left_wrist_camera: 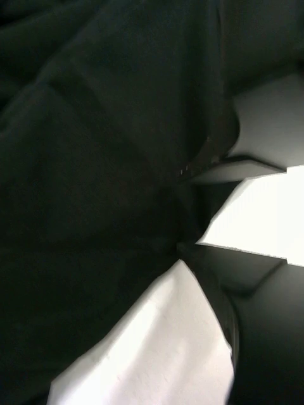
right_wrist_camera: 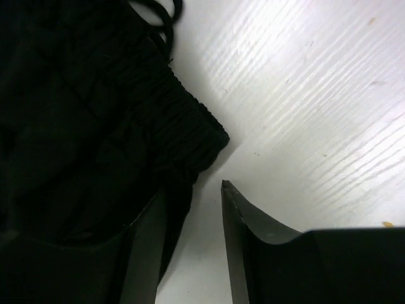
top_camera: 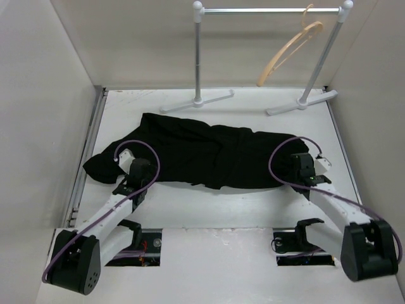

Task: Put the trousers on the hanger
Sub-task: Fold the trousers

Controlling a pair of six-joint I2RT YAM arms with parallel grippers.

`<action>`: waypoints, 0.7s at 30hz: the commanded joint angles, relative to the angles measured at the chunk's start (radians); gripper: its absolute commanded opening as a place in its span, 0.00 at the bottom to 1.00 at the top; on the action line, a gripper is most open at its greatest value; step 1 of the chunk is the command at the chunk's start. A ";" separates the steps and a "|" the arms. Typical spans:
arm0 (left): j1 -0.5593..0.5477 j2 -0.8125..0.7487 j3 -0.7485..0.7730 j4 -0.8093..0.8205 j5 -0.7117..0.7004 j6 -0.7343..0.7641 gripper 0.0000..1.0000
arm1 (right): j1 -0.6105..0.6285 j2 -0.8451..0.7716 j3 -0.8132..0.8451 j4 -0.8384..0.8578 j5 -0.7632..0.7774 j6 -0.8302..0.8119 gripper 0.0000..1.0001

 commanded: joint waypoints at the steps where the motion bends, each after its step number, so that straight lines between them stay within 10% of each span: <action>1: 0.019 0.014 -0.019 0.142 0.010 -0.019 0.36 | 0.006 0.117 0.059 0.104 -0.049 0.032 0.32; 4: 0.032 0.033 -0.016 0.177 0.020 -0.020 0.28 | -0.006 0.107 0.085 0.090 -0.026 0.061 0.00; 15: 0.069 -0.513 0.014 -0.333 0.031 -0.043 0.12 | -0.148 -0.551 0.091 -0.388 0.201 0.122 0.00; 21: 0.176 -0.448 0.039 -0.366 -0.052 -0.065 0.70 | -0.262 -0.463 0.065 -0.220 0.109 0.125 0.00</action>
